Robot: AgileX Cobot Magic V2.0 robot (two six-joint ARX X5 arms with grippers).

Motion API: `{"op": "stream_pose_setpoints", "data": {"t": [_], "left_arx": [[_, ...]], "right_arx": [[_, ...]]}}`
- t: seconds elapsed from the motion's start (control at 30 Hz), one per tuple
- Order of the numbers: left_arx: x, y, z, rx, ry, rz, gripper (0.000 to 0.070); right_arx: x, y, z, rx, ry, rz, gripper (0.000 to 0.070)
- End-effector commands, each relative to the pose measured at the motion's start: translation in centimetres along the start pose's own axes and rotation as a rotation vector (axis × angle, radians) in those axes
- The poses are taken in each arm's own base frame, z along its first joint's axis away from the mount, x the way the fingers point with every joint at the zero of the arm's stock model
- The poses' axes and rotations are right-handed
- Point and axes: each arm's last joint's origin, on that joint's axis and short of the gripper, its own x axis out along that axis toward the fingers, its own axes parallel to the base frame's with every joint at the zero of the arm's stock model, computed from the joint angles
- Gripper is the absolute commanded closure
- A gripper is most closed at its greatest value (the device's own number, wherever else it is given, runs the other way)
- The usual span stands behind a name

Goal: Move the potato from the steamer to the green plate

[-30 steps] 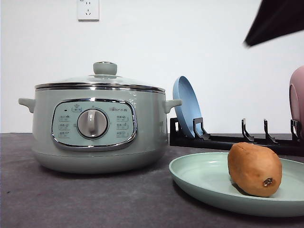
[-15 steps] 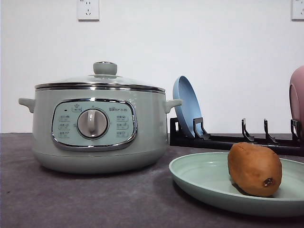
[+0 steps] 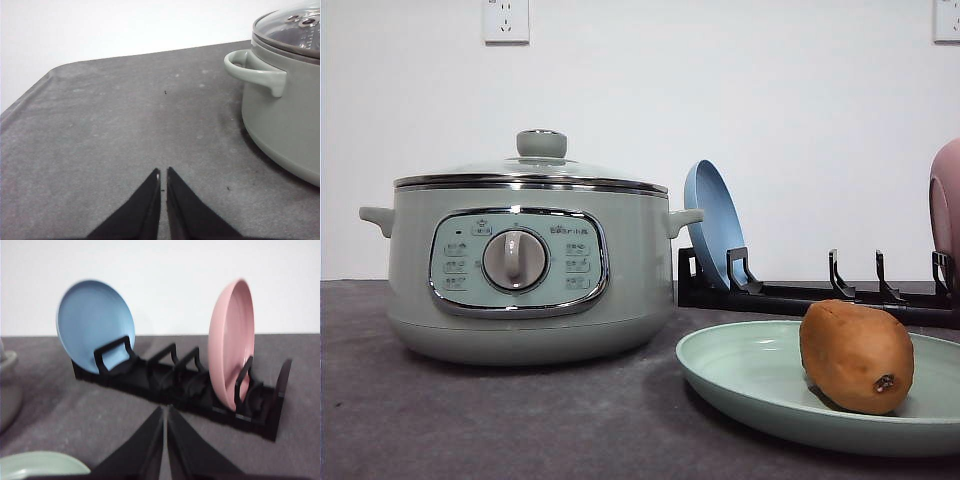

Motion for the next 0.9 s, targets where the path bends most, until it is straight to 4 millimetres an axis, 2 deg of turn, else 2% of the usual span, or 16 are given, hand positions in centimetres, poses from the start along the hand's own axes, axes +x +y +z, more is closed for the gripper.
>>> {"op": "stream_pose_setpoints", "data": {"t": [0.0, 0.4, 0.87], "left_arx": [[0.2, -0.1, -0.7, -0.006, 0.025, -0.001, 0.0685], [0.2, -0.1, -0.7, -0.006, 0.025, -0.001, 0.0685], [0.2, -0.1, -0.7, -0.006, 0.025, -0.001, 0.0685]], "right_arx": [[0.0, -0.1, -0.3, -0.009, -0.007, -0.002, 0.07], [-0.4, -0.2, -2.2, -0.031, 0.156, -0.013, 0.07], [-0.3, -0.2, -2.0, -0.03, 0.135, -0.013, 0.07]]}}
